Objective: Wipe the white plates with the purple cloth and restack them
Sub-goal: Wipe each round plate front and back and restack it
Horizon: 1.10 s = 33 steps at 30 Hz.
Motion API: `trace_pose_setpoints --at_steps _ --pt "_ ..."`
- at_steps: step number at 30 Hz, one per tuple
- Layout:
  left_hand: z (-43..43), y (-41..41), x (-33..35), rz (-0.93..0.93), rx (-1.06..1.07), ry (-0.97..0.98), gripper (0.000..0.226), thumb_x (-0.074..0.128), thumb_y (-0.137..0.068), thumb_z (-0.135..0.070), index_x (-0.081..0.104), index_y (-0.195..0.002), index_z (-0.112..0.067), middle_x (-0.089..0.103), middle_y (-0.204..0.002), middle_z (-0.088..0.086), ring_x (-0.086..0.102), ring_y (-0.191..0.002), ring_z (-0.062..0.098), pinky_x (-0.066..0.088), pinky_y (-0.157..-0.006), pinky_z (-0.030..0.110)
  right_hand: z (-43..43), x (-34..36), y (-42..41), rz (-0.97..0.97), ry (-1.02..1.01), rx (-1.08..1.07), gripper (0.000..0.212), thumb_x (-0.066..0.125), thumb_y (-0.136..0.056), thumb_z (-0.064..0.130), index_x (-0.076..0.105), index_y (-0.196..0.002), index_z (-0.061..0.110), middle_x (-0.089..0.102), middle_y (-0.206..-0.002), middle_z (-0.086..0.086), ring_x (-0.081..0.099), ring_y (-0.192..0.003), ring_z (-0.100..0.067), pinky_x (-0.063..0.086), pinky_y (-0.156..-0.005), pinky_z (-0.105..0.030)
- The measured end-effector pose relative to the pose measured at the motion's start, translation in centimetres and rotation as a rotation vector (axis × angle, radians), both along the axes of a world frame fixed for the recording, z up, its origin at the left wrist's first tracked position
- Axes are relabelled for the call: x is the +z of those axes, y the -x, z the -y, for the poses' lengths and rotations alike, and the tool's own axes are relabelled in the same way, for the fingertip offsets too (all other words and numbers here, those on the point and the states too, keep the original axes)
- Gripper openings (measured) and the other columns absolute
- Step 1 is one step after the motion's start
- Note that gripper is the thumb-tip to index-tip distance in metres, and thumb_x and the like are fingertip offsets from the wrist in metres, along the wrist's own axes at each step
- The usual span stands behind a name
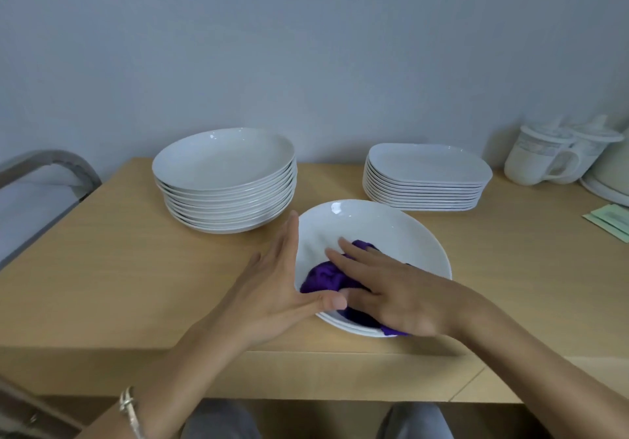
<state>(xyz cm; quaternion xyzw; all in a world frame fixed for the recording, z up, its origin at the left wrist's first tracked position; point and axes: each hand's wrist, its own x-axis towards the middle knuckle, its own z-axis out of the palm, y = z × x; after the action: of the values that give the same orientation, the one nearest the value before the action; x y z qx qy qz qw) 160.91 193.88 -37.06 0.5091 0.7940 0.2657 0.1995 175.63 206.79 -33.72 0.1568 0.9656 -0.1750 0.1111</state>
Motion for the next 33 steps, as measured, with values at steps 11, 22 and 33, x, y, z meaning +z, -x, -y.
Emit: trace_pose_setpoints --at_steps 11,22,33 --pt "0.2 -0.1 0.2 0.032 0.010 -0.034 0.125 0.064 -0.064 -0.075 -0.040 -0.129 -0.051 -0.020 -0.146 -0.041 0.004 -0.149 0.003 0.016 -0.120 0.034 -5.4 -2.7 7.3 -0.209 -0.393 -0.166 0.061 0.034 -0.099 0.041 0.009 -0.150 0.019 0.004 -0.158 -0.010 0.017 -0.140 -0.032 0.016 -0.113 -0.046" --pt "-0.3 0.0 0.4 -0.093 0.041 0.072 0.132 0.055 -0.062 -0.081 -0.039 -0.142 -0.034 -0.019 -0.160 -0.022 -0.003 -0.148 -0.001 -0.002 -0.123 0.043 -1.2 0.8 -1.0 0.133 0.034 -0.008 0.059 0.033 -0.099 0.048 0.004 -0.149 0.041 -0.003 -0.157 0.020 -0.001 -0.145 -0.003 0.007 -0.116 -0.028" --pt "0.1 0.1 0.0 0.061 0.045 -0.133 0.132 0.058 -0.034 -0.094 -0.039 -0.119 -0.064 -0.011 -0.146 -0.044 0.009 -0.150 0.005 0.027 -0.116 0.032 -2.9 -2.7 8.3 -0.163 -0.148 -0.023 0.060 0.036 -0.099 0.039 0.013 -0.150 0.017 0.008 -0.157 -0.009 0.014 -0.141 -0.032 0.015 -0.115 -0.045"
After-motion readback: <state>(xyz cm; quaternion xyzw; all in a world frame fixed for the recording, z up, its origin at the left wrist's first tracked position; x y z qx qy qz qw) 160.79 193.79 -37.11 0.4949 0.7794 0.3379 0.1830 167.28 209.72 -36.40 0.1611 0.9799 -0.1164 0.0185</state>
